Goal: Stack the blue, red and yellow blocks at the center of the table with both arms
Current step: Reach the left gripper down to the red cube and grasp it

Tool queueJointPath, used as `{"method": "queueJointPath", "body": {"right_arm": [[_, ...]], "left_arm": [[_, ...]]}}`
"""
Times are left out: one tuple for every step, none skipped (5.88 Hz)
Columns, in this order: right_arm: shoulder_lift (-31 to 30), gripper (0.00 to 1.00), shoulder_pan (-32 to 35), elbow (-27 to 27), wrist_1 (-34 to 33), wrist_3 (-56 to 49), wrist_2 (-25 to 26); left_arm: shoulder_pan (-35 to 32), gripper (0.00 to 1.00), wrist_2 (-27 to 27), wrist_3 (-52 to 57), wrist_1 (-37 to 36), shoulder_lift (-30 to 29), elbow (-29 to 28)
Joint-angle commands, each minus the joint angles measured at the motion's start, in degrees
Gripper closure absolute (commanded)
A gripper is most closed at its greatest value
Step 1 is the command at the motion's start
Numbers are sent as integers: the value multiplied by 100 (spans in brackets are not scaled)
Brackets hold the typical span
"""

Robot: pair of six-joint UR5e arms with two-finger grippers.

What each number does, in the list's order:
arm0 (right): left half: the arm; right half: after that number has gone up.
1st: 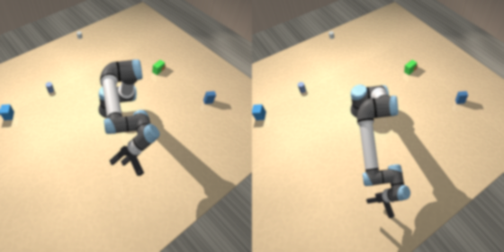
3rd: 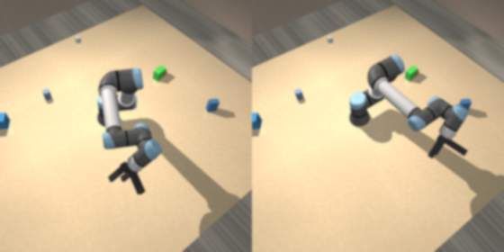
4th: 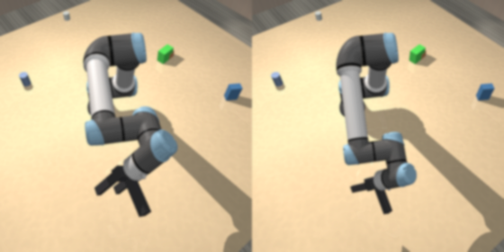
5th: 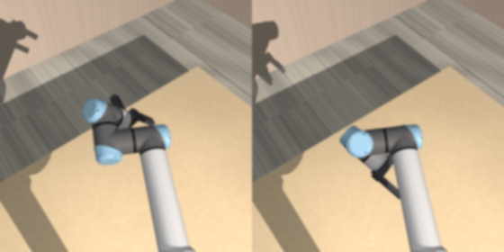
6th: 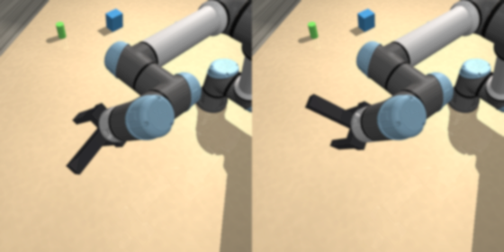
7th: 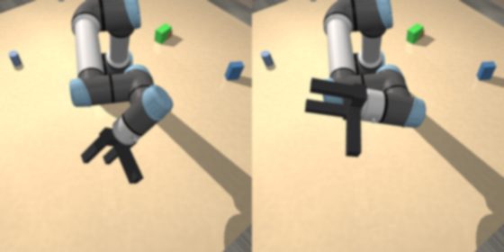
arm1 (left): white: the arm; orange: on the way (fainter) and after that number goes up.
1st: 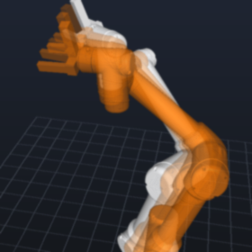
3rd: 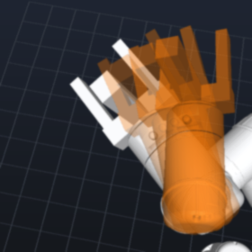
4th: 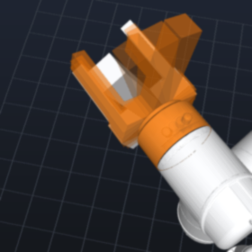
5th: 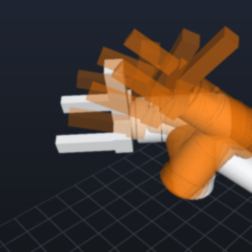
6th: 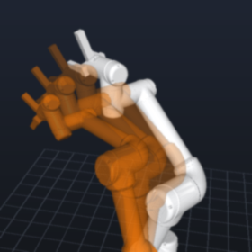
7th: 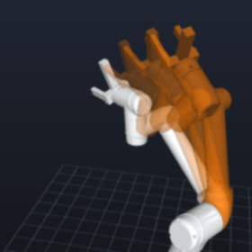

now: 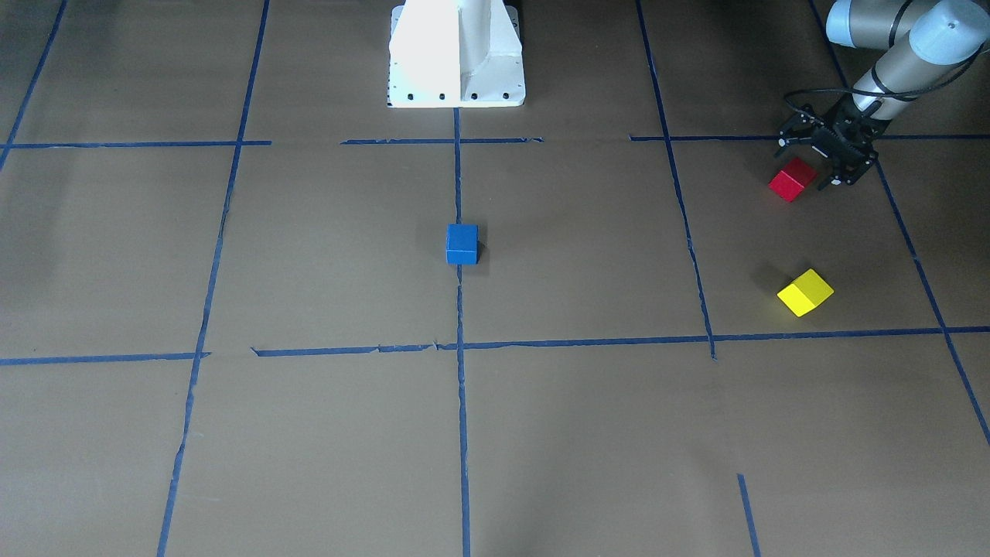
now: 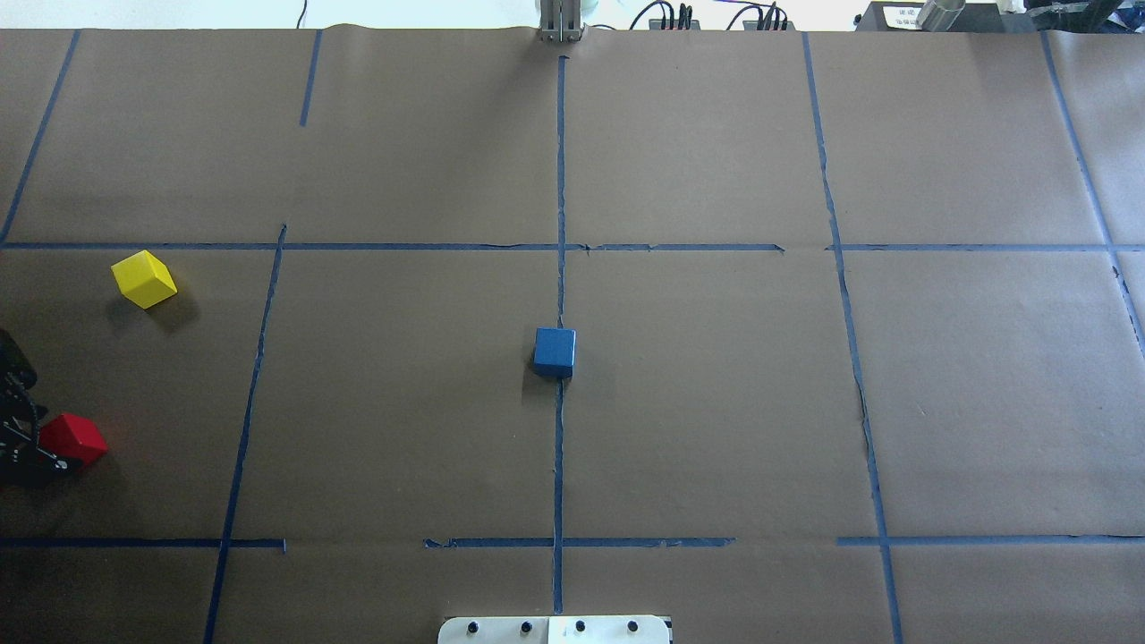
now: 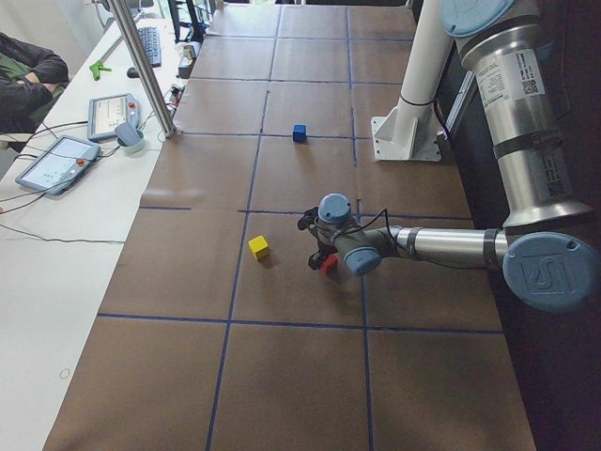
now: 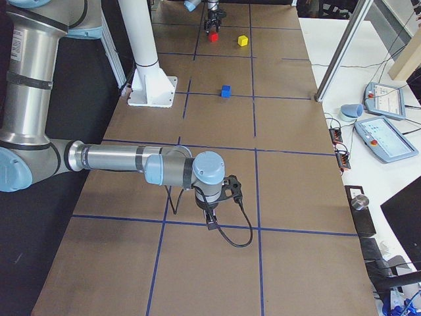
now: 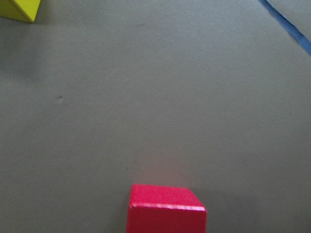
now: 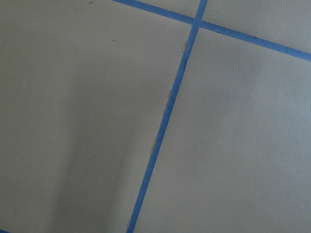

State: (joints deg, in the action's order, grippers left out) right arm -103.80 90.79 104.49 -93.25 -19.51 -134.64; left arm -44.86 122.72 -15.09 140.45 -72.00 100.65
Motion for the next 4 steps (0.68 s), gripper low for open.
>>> {"method": "queueJointPath", "body": {"right_arm": [[0,0,0,-8,0,-9,-1],[0,0,0,-8,0,-9,-1],[0,0,0,-8,0,-9,-1],[0,0,0,-8,-9,0,-1]], "left_arm": [[91,3,-29,-20,-17,-156,-229],[179,12,-20,-20,-26,-139,-239],[214,53,-20,-64,-35,-113,-230],[215,93,15,-377,-35,-113,-161]]}}
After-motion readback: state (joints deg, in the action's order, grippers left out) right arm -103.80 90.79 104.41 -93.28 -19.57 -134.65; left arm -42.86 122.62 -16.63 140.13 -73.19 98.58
